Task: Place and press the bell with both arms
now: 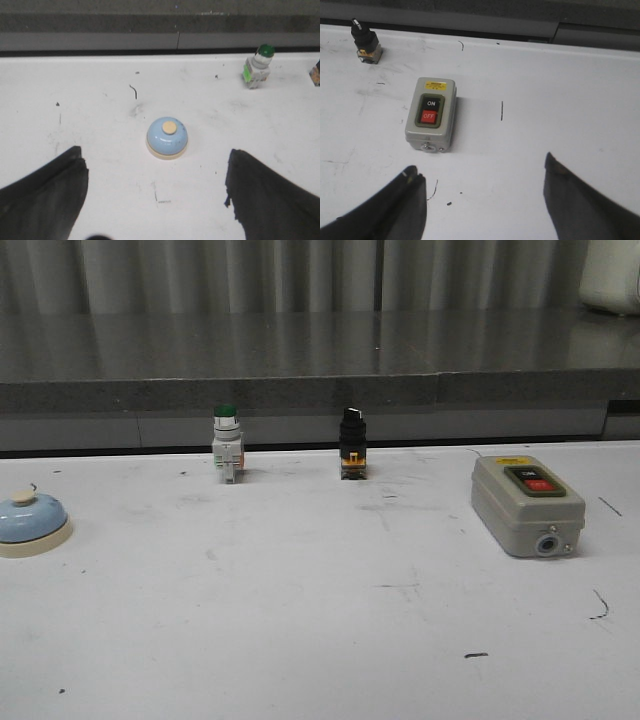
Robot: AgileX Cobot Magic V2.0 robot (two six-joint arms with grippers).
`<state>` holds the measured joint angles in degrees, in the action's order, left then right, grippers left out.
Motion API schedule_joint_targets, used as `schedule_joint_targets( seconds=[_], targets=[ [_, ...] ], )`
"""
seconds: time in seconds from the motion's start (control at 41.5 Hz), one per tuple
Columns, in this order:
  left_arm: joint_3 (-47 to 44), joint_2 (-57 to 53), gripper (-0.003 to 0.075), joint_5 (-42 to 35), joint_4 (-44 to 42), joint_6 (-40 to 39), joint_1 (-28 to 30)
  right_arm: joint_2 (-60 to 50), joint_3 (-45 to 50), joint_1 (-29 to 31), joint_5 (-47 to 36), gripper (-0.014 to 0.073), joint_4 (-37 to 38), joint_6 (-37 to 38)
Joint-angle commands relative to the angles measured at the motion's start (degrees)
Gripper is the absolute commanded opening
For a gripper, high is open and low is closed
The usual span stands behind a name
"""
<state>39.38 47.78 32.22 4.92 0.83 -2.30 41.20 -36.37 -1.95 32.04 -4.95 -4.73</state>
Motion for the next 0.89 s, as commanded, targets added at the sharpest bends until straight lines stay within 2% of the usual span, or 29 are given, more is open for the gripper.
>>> schedule_joint_targets(
  seconds=[0.0,0.145,0.867],
  targets=[
    [5.41,5.26,0.0559,-0.13,1.41,0.09,0.15,0.06,-1.89,-0.04,-3.85,0.0521,0.2,-0.04],
    [10.38,13.86,0.0557,2.61,1.7,0.18,-1.09,0.06,-1.89,-0.04,-3.85,0.0521,0.2,-0.04],
    [25.89,47.56,0.0556,2.36,-0.12,0.32,-4.29,0.06,-1.89,-0.04,-3.85,0.0521,0.2,-0.04]
  ],
)
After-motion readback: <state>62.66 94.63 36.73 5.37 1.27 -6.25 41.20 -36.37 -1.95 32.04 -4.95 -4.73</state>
